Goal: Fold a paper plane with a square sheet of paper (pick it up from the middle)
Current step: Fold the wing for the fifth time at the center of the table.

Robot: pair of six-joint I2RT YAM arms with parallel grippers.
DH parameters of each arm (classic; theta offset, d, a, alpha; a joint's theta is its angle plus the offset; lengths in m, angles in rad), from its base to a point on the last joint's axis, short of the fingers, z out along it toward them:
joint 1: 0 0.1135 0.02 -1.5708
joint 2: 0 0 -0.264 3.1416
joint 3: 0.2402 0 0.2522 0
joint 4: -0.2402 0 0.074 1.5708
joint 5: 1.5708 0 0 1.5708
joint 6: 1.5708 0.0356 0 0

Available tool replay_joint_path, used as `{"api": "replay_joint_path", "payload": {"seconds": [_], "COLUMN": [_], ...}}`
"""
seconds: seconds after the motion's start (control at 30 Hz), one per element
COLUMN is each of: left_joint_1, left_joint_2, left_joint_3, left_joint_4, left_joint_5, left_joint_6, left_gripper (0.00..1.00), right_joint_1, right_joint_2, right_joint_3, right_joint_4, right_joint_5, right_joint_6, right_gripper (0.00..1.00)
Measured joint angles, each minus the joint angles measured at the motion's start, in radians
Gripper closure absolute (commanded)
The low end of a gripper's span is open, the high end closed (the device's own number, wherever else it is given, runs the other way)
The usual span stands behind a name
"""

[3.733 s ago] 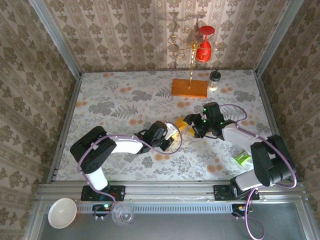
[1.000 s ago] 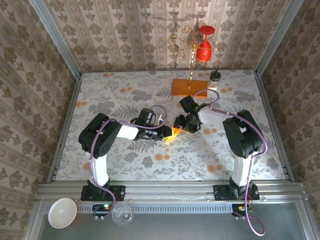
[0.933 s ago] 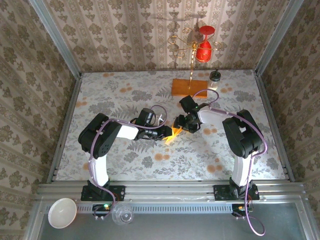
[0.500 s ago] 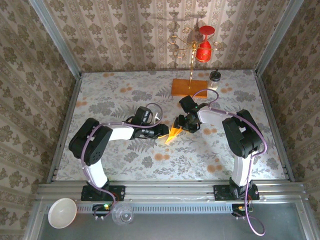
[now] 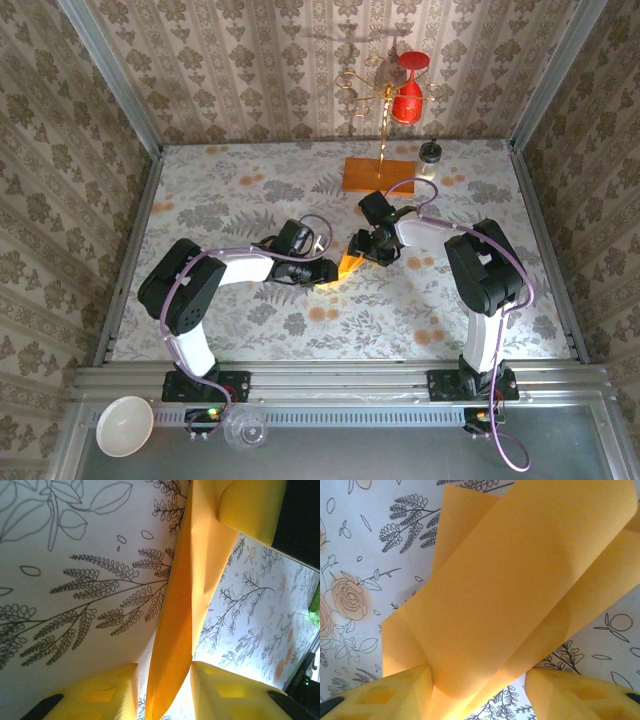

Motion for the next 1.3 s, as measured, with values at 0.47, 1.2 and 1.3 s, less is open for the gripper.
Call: {"api": "replay_joint_path", "payload": {"seconds": [0.47, 1.2, 1.3], "left_joint_1": [-0.002, -0.008, -0.015], "left_joint_2": [0.028, -0.092, -0.061], "left_joint_3": [0.039, 0.082, 0.100], "left_joint_4": [-0.061, -0.088, -0.070], "left_joint_5": [-0.022, -0.066, -0.051], "left_joint_6": [0.000, 0.003, -0.001], "left_gripper": [0.74, 0.75, 0.80], "right_joint_1": [0.000, -0.004, -0.007], "right_joint_2": [0.001, -0.004, -0.004], "right_joint_3": [-0.006, -0.031, -0.031], "right_joint_4": [0.001, 0.038, 0.041], "right_joint_5": [0.004, -0.018, -0.024], "right_joint_6": [0.001, -0.001, -0.001], "right_gripper": [0.48, 0.42, 0.42]}}
